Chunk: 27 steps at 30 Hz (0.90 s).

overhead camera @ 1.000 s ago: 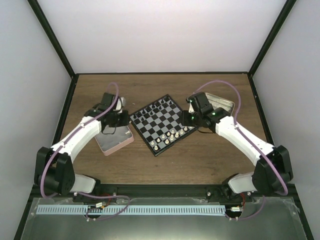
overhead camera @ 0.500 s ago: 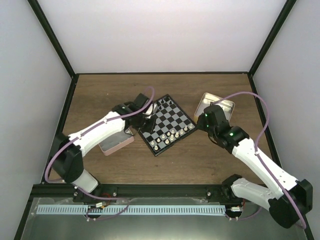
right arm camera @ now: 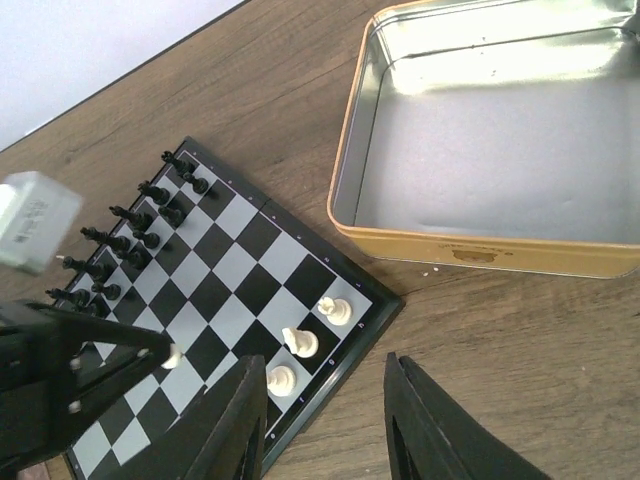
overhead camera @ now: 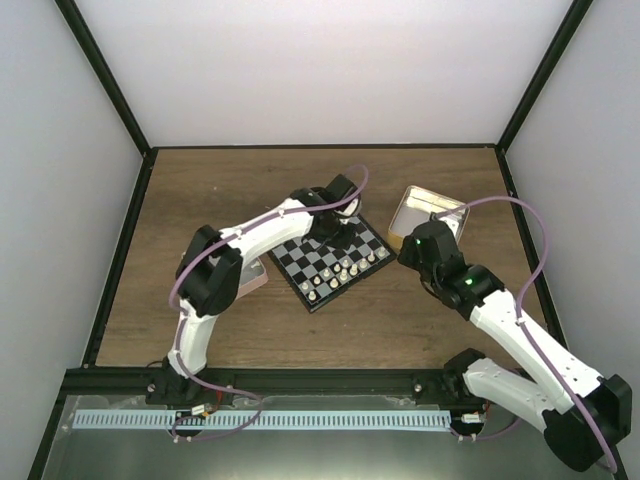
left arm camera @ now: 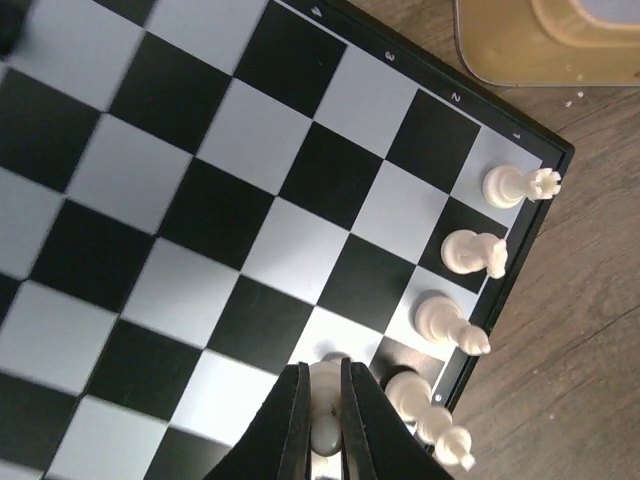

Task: Set up the chess pieces on the board
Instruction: Place the chess piece on the chessboard.

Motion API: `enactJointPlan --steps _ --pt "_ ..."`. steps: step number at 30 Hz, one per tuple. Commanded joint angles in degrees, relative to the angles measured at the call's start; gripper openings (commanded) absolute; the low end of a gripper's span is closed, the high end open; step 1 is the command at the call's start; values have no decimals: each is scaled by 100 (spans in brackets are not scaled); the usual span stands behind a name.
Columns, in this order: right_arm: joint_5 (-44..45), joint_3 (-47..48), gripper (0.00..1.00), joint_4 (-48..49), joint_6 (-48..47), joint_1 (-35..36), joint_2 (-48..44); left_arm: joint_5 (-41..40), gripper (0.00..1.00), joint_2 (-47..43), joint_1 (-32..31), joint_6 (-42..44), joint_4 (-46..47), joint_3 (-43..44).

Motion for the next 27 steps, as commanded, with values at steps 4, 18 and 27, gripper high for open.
enactJointPlan --steps 4,18,27 --pt "-103 -170 34 137 130 -38 -120 603 7 674 -48 202 16 620" --pt "-275 -260 34 248 107 -43 -22 668 10 1235 -53 228 -43 832" --pt "-271 -270 35 195 123 -42 -42 928 12 1351 -44 241 79 841"
